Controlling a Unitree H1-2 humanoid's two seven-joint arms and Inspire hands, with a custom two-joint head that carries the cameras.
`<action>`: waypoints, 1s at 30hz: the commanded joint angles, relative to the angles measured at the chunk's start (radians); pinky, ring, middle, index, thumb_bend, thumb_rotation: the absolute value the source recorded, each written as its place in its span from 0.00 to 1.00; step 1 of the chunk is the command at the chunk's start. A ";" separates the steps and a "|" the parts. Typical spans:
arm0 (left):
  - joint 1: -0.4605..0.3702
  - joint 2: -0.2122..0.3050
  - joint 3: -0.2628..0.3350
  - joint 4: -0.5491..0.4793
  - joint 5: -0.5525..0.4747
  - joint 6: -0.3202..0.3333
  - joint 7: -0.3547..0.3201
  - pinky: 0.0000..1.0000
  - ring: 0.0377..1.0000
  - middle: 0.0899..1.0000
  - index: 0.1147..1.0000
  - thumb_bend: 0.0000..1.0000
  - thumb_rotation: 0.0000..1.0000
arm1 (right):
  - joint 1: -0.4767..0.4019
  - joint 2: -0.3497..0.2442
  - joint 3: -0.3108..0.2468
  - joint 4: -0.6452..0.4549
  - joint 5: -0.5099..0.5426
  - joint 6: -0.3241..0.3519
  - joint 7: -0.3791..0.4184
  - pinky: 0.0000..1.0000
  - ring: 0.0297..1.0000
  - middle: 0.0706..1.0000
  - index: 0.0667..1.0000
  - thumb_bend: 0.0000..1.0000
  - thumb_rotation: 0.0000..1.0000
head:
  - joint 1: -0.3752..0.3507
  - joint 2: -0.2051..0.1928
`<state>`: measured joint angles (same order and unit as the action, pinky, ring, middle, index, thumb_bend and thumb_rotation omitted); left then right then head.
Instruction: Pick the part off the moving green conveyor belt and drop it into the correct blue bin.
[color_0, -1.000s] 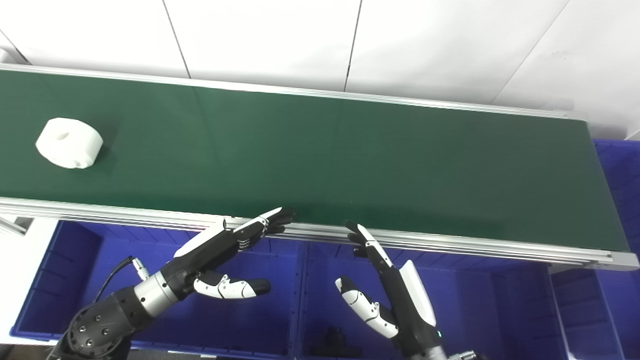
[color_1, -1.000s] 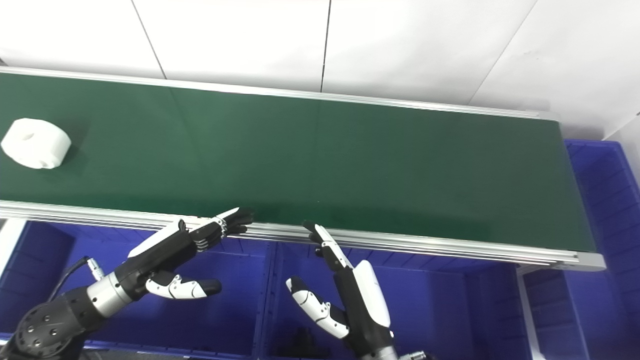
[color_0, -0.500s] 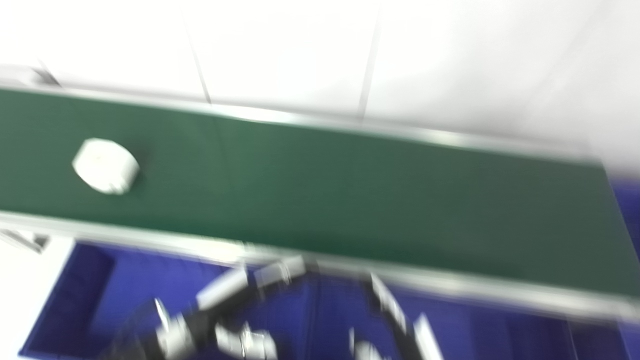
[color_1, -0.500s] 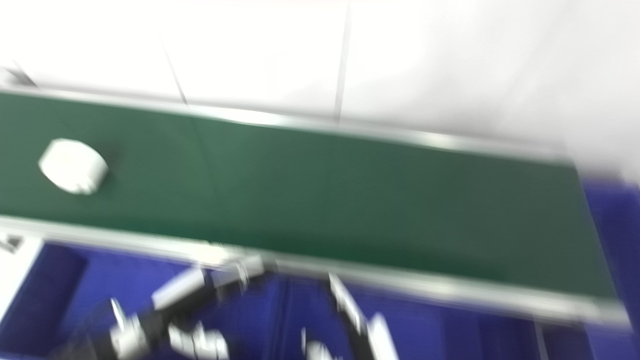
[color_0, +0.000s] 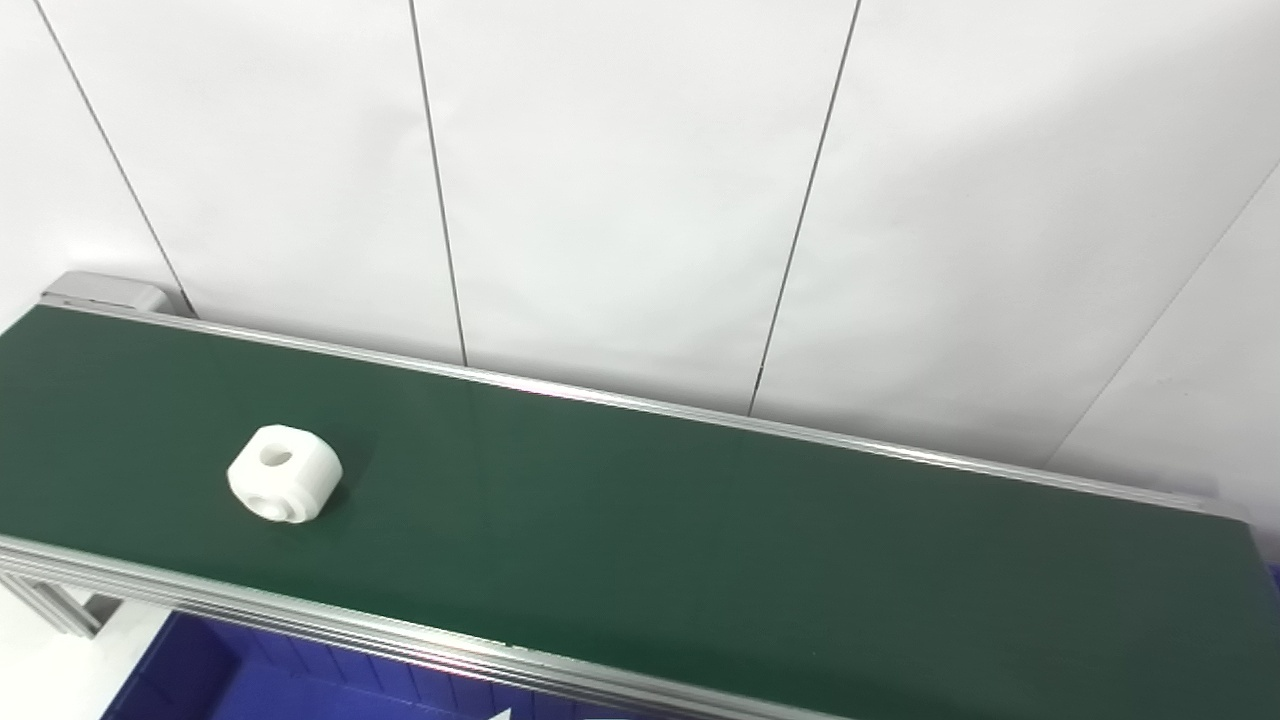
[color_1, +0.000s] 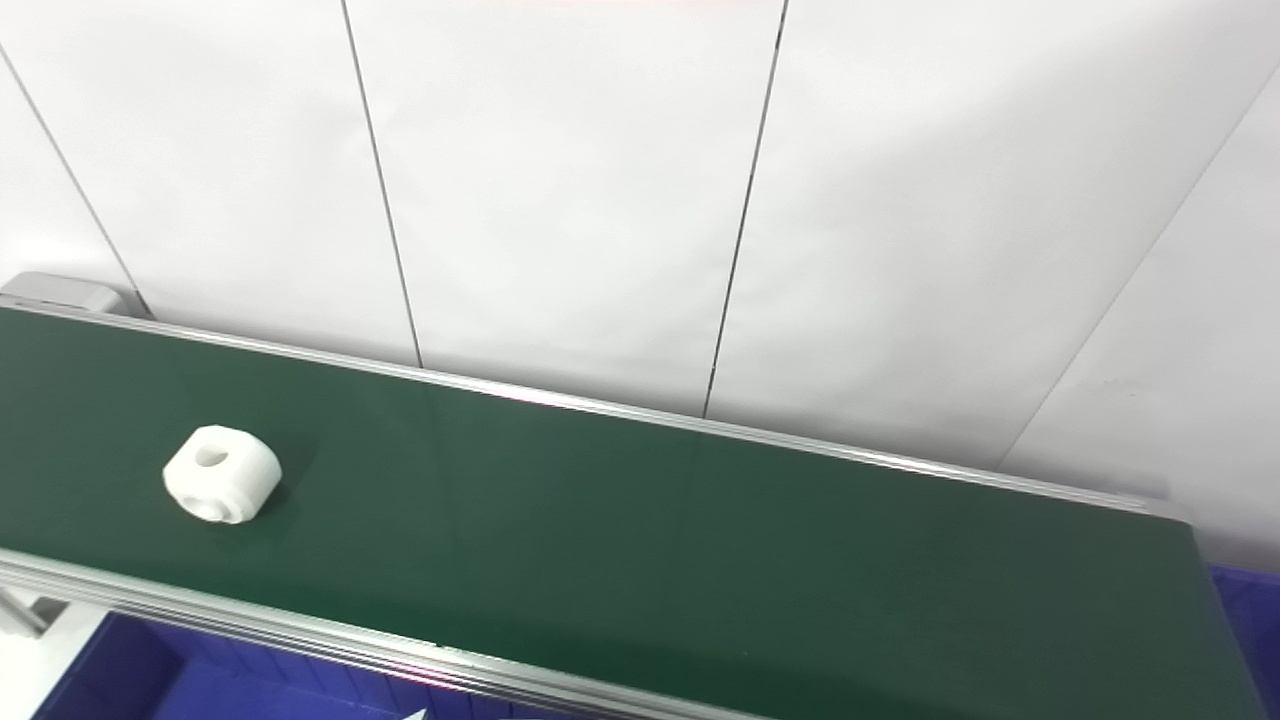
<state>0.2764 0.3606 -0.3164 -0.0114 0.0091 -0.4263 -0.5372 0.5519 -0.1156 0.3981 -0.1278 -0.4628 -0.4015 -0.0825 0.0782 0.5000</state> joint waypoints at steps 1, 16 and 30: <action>-0.009 0.001 0.003 -0.026 -0.002 -0.043 0.016 0.78 0.87 0.91 0.87 0.43 0.35 | 0.012 0.008 -0.002 -0.031 0.004 -0.037 -0.009 0.72 0.84 0.90 0.87 0.22 0.18 | 0.001 0.001; -0.228 0.042 0.108 -0.176 0.074 -0.043 0.101 0.70 0.76 0.77 0.74 0.69 0.07 | -0.029 -0.001 -0.011 -0.008 0.024 -0.044 0.002 0.72 0.84 0.90 0.87 0.23 0.36 | 0.017 0.018; -0.689 0.133 0.169 -0.144 0.431 -0.016 0.133 0.83 0.82 0.83 0.83 0.68 0.28 | -0.055 -0.008 -0.022 0.000 0.035 -0.046 0.015 0.74 0.85 0.90 0.87 0.24 0.41 | 0.006 0.009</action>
<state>-0.3591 0.4648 -0.1701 -0.1674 0.4241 -0.4447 -0.4303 0.4932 -0.1226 0.3777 -0.1091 -0.4366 -0.4031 -0.0663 0.0829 0.5093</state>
